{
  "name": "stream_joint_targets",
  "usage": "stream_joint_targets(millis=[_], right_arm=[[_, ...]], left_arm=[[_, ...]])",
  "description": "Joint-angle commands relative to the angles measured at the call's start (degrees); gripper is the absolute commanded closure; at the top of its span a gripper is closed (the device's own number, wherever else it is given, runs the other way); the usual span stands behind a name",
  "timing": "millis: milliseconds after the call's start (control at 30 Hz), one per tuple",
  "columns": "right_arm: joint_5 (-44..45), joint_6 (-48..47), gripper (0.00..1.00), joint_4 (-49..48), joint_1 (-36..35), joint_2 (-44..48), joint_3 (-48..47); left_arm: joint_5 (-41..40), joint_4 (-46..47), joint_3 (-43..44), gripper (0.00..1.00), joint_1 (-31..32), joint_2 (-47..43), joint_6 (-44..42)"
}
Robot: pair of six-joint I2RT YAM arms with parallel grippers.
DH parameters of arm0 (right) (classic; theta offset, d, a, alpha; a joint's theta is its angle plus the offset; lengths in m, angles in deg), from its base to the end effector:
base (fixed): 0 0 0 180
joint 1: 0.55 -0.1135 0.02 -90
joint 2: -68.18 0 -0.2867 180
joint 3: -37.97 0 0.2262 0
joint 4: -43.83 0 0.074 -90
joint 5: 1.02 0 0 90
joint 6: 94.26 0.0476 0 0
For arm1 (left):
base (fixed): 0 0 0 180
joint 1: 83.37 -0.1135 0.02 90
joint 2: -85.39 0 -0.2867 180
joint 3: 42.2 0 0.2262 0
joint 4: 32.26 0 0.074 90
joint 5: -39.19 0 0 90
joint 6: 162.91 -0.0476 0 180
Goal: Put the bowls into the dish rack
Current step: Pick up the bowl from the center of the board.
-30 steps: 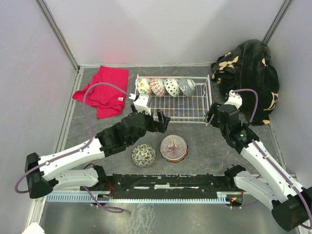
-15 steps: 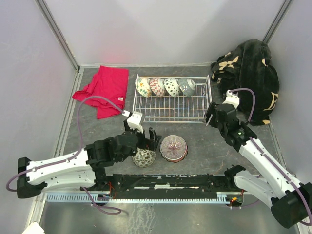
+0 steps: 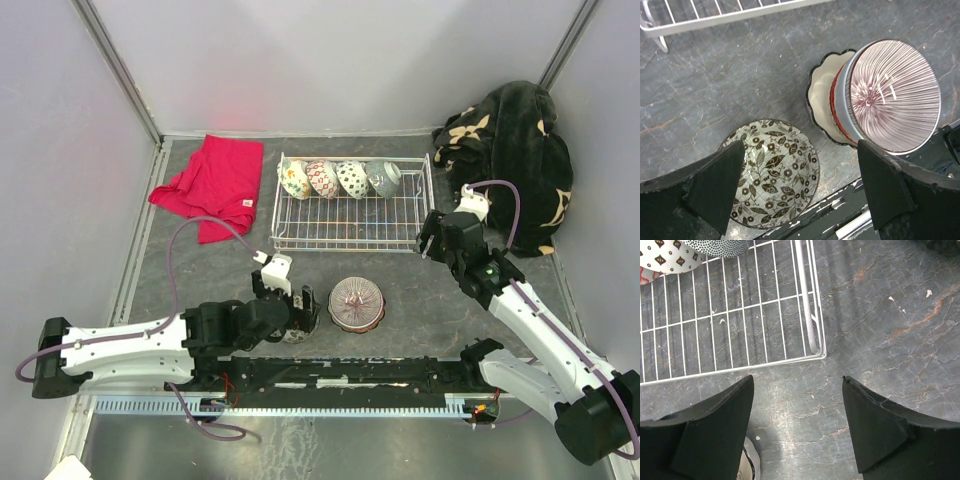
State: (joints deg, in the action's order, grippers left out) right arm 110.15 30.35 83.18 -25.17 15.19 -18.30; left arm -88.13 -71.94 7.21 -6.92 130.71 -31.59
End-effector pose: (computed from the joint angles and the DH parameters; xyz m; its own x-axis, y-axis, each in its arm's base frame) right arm 0.1607 0.0548 0.2857 -0.5105 0.3487 -0.7860 0.2027 0.9371 0.2841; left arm 0.0597 -0.1245 0.2684 -0.5366 -0.0146 -0.8437 0.4039 0.8735 -0.2719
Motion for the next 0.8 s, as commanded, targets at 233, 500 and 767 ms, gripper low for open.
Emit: stream_joint_targets(millis=[233,500,767], right_arm=[[-0.7,-0.3,0.21,-1.6,0.2,1.2,-0.6],[-0.3,-0.4,0.21,-1.5,0.2,1.4,-0.6],[-0.4,-0.4,0.21,-1.4,0.2,1.1,-0.8]], left_arm=[[-3.8,-1.5,-2.6,0.00,5.1,0.1,8.5],[-2.7,-1.3,-0.7,0.00,9.0,5.2,8.4],[-1.9,-1.3,1.1,0.01,10.6,10.4,8.1]])
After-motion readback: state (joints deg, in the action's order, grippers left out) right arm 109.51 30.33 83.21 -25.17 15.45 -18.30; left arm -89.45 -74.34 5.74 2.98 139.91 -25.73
